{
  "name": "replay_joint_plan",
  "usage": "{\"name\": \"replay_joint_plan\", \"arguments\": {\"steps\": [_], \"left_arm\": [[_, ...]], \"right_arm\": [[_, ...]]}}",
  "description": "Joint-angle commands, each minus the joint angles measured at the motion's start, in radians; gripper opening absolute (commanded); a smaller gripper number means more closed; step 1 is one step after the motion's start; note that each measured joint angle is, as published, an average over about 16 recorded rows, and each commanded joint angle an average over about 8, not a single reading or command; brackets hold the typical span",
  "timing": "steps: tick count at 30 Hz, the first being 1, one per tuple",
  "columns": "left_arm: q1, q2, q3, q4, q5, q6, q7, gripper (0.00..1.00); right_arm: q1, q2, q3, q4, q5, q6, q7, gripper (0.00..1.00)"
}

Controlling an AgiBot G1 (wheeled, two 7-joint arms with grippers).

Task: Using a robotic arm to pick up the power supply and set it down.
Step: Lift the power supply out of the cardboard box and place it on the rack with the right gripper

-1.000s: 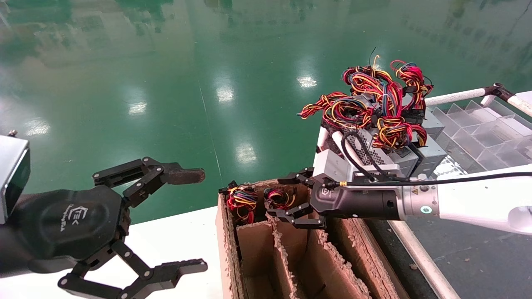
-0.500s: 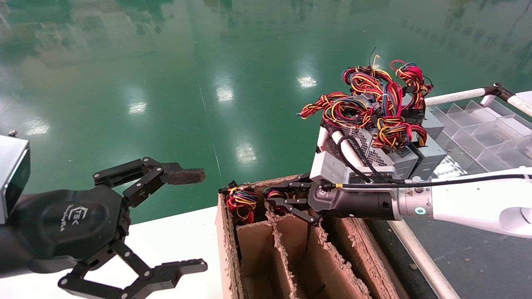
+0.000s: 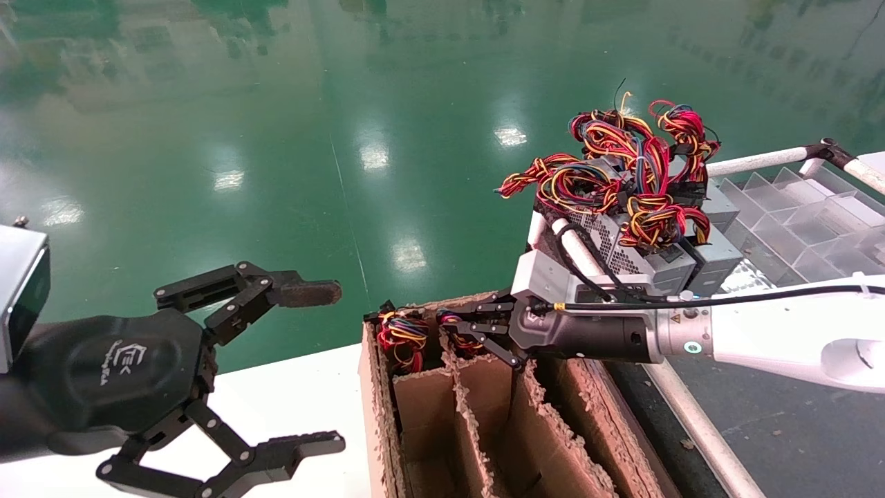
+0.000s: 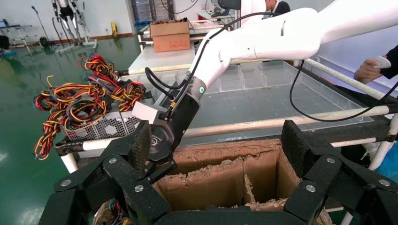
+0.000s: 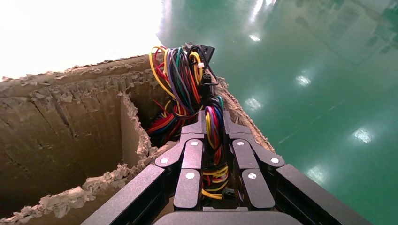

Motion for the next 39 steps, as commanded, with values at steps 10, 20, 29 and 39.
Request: {"name": "replay_joint_plan", "arguments": {"steps": [10, 20, 29, 39], "left_arm": [[0.0, 0.0, 0.0, 0.0, 0.0, 0.0, 0.0, 1.0], [0.0, 0.0, 0.001, 0.0, 0.0, 0.0, 0.0, 1.0], [0.0, 0.0, 0.001, 0.0, -0.001, 0.0, 0.001, 1.0], [0.0, -0.001, 0.001, 0.0, -0.001, -0.001, 0.001, 1.0]], "right_arm": [[0.038, 0.042, 0.045, -0.001, 0.076, -0.075, 0.04, 0.0], [0.134, 0.124, 0.106, 0.056, 0.162, -0.146, 0.116, 0.0], [0.251, 0.167, 0.153, 0.037, 0.22, -0.155, 0.181, 0.0], [0.445, 0.197, 0.179, -0.095, 0.216, -0.09, 0.136, 0.0]]}}
